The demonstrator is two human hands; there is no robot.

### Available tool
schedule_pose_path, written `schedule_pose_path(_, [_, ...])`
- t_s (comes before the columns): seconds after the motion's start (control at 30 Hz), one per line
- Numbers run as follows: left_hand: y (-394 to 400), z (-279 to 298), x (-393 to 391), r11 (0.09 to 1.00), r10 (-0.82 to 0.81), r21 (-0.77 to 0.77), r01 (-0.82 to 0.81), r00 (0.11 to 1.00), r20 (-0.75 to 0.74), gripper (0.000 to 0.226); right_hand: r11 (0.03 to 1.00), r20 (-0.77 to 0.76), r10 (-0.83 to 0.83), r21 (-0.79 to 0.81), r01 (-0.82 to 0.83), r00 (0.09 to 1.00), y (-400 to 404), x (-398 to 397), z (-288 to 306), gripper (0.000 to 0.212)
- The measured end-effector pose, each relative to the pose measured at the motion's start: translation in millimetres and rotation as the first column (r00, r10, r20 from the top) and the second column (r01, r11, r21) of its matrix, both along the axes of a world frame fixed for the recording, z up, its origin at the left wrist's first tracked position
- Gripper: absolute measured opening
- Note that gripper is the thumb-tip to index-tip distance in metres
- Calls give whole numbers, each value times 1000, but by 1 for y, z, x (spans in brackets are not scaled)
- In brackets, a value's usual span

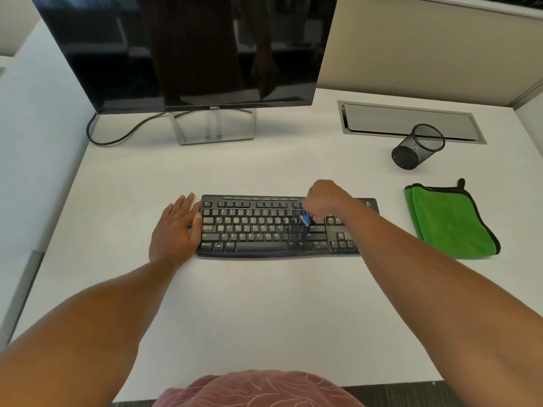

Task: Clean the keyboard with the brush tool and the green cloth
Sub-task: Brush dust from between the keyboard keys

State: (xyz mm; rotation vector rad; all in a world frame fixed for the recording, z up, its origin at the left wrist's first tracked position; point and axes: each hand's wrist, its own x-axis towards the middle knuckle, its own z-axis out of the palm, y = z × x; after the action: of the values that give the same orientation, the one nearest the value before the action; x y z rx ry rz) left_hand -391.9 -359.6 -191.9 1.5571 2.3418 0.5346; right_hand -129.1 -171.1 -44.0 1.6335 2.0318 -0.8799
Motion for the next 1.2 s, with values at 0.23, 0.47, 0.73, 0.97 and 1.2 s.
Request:
schedule_pose_path(0.23, [1,-1,0,1000,-4,1,4,1000,-9,60,996,51,-9,-84,13,999,-7,12,-1,14])
schedule_pose_path(0.47, [0,-1,0,1000,1,-5,-2,1000,-13,60,976,-24,214,-46,-214,977,-15,32,4,17])
schedule_pose_path(0.73, [-1,2,2,1000,10,-1,-10,1000,-11,59,967,-50,182,188,-170,982,-10,53,6,16])
schedule_pose_path(0.97, [-1,4,4,1000,20,9,-20,1000,-11,59,968,-3,237,-86,-237,971,-15,74,7,15])
schedule_pose_path(1.2, [-1,7,7,999,40,6,-40,999,5,58,977,-76,203,78,-197,976,-20,71,-4,16])
